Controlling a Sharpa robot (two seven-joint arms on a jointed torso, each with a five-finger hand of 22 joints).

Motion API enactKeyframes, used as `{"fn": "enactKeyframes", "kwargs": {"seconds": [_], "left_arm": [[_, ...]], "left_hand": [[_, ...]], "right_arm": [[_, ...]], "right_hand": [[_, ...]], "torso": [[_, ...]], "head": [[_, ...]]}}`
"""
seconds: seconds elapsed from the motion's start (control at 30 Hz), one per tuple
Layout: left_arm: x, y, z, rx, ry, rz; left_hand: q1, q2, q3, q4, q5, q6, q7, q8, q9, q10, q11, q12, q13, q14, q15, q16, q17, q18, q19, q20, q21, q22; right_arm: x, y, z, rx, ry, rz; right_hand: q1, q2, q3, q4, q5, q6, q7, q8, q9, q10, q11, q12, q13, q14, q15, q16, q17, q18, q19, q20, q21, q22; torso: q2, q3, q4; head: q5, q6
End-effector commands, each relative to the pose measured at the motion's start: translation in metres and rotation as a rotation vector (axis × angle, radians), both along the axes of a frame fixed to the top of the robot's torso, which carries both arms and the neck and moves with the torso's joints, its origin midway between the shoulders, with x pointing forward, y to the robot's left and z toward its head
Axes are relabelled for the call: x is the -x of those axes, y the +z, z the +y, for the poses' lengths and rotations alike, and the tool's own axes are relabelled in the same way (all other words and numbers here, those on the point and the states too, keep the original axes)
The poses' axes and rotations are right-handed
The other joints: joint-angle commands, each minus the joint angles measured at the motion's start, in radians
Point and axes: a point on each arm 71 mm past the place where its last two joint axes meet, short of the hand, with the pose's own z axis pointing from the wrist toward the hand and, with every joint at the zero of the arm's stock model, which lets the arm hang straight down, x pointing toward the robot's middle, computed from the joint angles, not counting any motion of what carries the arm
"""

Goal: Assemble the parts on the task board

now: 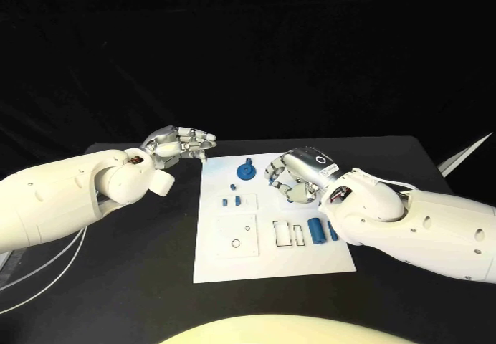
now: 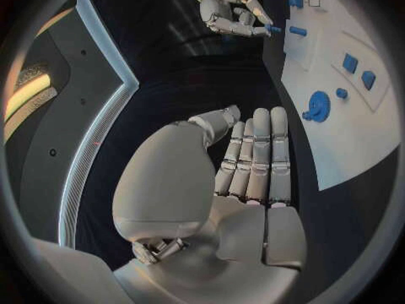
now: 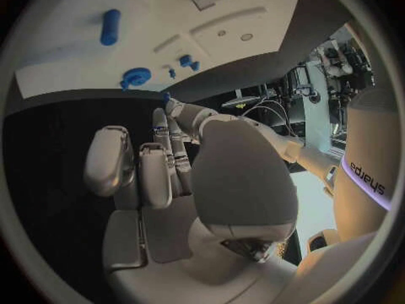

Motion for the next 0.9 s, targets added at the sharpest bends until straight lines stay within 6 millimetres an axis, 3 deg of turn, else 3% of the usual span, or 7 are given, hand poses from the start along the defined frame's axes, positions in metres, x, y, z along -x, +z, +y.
{"fn": "enactKeyframes", "kwargs": {"seconds": [0.03, 0.2, 0.53, 0.73, 0.9], "left_arm": [[0.0, 0.0, -0.002, 0.006, -0.005, -0.001], [-0.001, 0.0, -0.003, 0.006, -0.006, 0.001], [-0.001, 0.0, -0.005, 0.007, -0.007, 0.001], [0.0, 0.0, -0.009, 0.01, -0.012, 0.001], [0.001, 0.001, -0.011, 0.014, -0.019, 0.001]], "left_hand": [[-0.009, 0.002, -0.015, -0.003, 0.02, 0.0, 0.005, 0.004, 0.015, 0.002, 0.006, -0.006, -0.011, -0.005, 0.004, -0.01, -0.013, -0.018, -0.009, -0.01, -0.017, -0.01], [-0.009, 0.002, -0.015, -0.003, 0.021, 0.0, 0.005, 0.004, 0.015, 0.001, 0.007, -0.007, -0.012, -0.006, 0.005, -0.011, -0.013, -0.018, -0.009, -0.009, -0.017, -0.01], [-0.009, 0.002, -0.015, -0.003, 0.021, 0.0, 0.005, 0.004, 0.015, 0.001, 0.007, -0.007, -0.012, -0.006, 0.005, -0.011, -0.013, -0.018, -0.009, -0.009, -0.017, -0.01], [-0.009, 0.003, -0.015, -0.003, 0.02, 0.0, 0.006, 0.003, 0.015, 0.0, 0.007, -0.007, -0.012, -0.006, 0.005, -0.012, -0.014, -0.018, -0.009, -0.009, -0.019, -0.011], [-0.009, 0.003, -0.015, -0.003, 0.02, 0.0, 0.006, 0.003, 0.015, 0.0, 0.007, -0.007, -0.012, -0.006, 0.005, -0.012, -0.014, -0.018, -0.009, -0.009, -0.019, -0.011]], "right_arm": [[0.007, 0.0, 0.011, -0.028, 0.034, 0.004], [0.02, -0.006, 0.025, -0.083, 0.081, 0.0], [0.032, -0.036, 0.034, -0.098, 0.101, 0.021], [0.033, -0.051, 0.036, -0.079, 0.098, 0.04], [0.033, -0.062, 0.035, -0.054, 0.09, 0.059]], "right_hand": [[-0.019, 0.026, 0.047, -0.027, 0.011, 0.027, 0.006, 0.028, 0.025, 0.074, -0.023, 0.022, 0.039, 0.066, -0.003, 0.0, 0.019, -0.023, 0.029, 0.0, 0.016, 0.127], [-0.02, 0.026, 0.049, -0.03, 0.011, 0.027, 0.007, 0.027, 0.026, 0.073, -0.023, 0.021, 0.039, 0.065, -0.003, -0.001, 0.018, -0.023, 0.028, -0.001, 0.015, 0.127], [-0.02, 0.026, 0.05, -0.032, 0.011, 0.026, 0.007, 0.027, 0.026, 0.073, -0.023, 0.02, 0.039, 0.066, -0.004, 0.0, 0.019, -0.023, 0.029, -0.001, 0.016, 0.127], [-0.021, 0.026, 0.051, -0.033, 0.011, 0.026, 0.008, 0.027, 0.026, 0.073, -0.022, 0.019, 0.04, 0.066, -0.004, 0.0, 0.019, -0.022, 0.028, -0.001, 0.014, 0.127], [-0.021, 0.026, 0.051, -0.033, 0.011, 0.026, 0.008, 0.027, 0.026, 0.073, -0.022, 0.019, 0.04, 0.066, -0.004, 0.0, 0.019, -0.022, 0.028, -0.001, 0.014, 0.127]], "torso": [[0.001, -0.0009, 0.0008], [0.002, -0.0037, -0.0007], [0.003, -0.0019, 0.0001], [0.003, -0.0016, 0.0001], [0.003, -0.0022, -0.001]], "head": [[0.025, -0.008], [0.054, -0.016], [0.114, -0.044], [0.134, -0.061], [0.14, -0.063]]}}
